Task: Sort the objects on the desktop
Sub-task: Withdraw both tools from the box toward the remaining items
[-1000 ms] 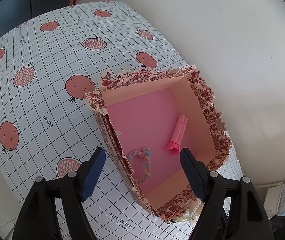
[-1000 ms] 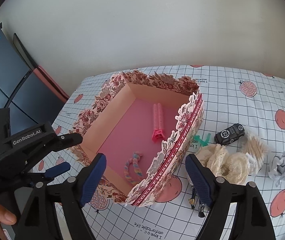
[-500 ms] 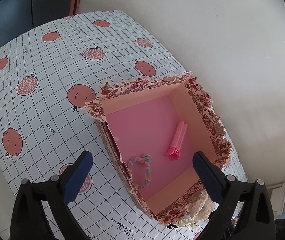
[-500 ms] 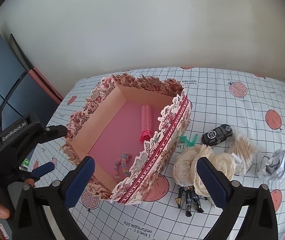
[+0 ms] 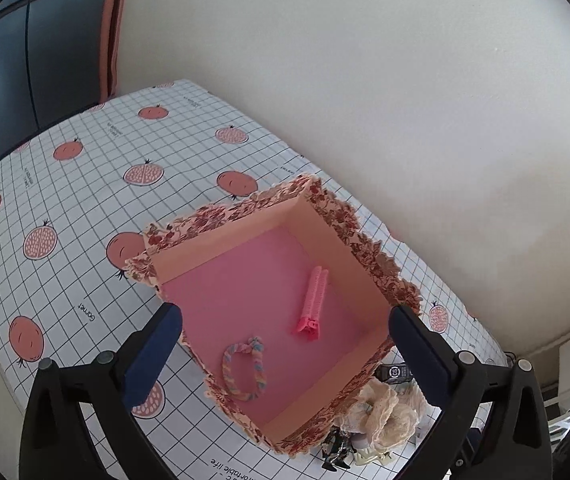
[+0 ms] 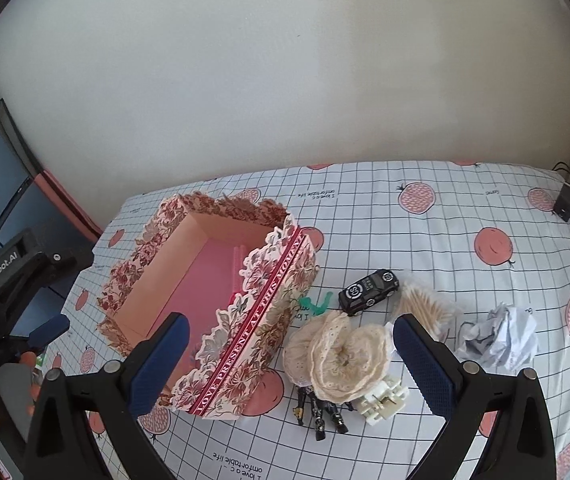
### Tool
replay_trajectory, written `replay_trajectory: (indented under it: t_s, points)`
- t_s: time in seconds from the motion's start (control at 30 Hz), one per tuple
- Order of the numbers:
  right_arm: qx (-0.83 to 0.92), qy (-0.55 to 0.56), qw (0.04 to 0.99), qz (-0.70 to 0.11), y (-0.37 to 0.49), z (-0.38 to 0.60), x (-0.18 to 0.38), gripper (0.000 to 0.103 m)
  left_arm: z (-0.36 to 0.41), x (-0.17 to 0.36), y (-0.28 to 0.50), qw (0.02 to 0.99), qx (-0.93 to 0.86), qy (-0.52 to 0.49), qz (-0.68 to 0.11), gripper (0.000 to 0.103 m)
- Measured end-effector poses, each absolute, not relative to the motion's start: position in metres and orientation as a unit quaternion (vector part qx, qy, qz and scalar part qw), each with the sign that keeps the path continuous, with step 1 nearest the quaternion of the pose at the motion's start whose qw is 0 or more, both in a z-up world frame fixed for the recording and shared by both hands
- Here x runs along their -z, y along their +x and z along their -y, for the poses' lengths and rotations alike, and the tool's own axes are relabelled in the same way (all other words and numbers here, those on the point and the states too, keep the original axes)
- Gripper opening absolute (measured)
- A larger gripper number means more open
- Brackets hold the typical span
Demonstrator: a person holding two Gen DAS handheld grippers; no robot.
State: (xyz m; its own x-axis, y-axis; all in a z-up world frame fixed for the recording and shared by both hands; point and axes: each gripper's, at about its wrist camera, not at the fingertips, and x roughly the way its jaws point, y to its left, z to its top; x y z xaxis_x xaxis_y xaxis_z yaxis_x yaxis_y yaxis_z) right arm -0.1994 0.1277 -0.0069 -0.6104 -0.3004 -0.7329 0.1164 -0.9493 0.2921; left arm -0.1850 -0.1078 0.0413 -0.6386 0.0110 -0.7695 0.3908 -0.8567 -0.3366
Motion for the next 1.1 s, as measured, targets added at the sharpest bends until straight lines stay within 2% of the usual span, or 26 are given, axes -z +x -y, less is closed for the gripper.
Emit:
replay_trajectory:
  t_s: [0.3, 0.57, 0.87, 1.1]
  points:
    - [0.919, 0.377, 0.093, 0.073, -0.190, -0.171, -0.012, 0.103, 0.059, -0.071, -0.182, 0.070, 0.915, 0.356, -0.175, 0.103]
    - [0.925, 0.360, 0.060, 0.107, -0.188, -0.217, -0.015, 0.103, 0.032, -0.080, -0.175, 0.027, 0.928, 0.326, -0.180, 0.103]
    - [0.935, 0.342, 0.032, 0.088, -0.186, -0.243, -0.013, 0.103, 0.007, -0.082, -0.174, 0.002, 0.933, 0.308, -0.184, 0.103]
    - [0.931, 0.348, 0.024, 0.105, -0.192, -0.262, -0.001, 0.103, -0.018, -0.071, -0.177, -0.012, 0.937, 0.315, -0.151, 0.103]
